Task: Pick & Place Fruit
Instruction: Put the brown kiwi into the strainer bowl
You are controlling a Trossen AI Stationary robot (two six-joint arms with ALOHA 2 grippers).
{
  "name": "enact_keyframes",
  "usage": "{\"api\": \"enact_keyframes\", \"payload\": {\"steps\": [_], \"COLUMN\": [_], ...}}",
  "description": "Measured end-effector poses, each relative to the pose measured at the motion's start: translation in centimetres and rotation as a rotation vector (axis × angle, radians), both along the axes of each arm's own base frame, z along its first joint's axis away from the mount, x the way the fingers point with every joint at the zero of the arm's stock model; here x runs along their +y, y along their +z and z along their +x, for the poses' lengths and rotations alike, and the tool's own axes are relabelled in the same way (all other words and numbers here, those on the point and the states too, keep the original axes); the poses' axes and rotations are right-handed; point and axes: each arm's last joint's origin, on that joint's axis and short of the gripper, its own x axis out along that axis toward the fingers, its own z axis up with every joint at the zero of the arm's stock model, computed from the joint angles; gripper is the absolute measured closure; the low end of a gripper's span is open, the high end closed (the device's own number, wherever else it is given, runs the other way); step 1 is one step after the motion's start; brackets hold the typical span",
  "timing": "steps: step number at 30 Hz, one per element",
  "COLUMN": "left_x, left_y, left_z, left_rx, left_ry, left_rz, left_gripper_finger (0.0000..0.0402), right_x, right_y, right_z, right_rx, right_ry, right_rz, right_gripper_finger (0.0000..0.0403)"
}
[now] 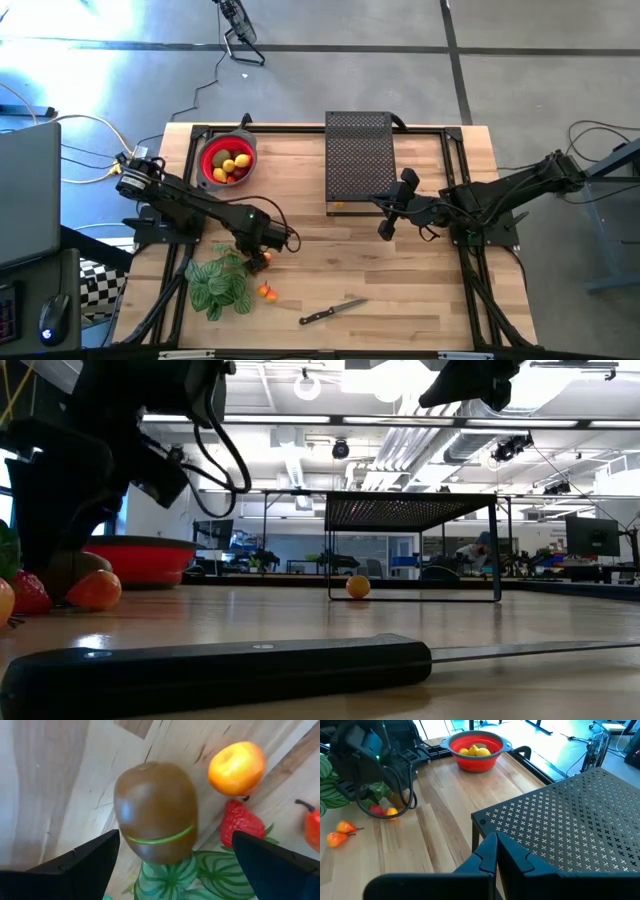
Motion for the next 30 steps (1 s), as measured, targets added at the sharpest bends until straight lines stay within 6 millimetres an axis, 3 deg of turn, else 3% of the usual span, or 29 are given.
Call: {"api": "enact_keyframes", "payload": {"steps": [12, 30], "left_x": [0.2, 0.3], "left_y": [-2.6, -2.8], "left_z": [-0.5, -0.7], "left_rx": [-0.070, -0.065], "left_ry": [0.011, 0.004], "left_rz": [0.016, 0.032], "left_gripper_finger": [0.0030, 0.0149], "right_x": [0.0, 0.0], "right_y": [0.0, 0.0], "right_z": [0.0, 0.0], "right_rx": [-0.001, -0.002], "right_ry": [-0.002, -0.003], "right_rz": [0.001, 0.002], "right_gripper_finger": [0.0400, 0.0400]}}
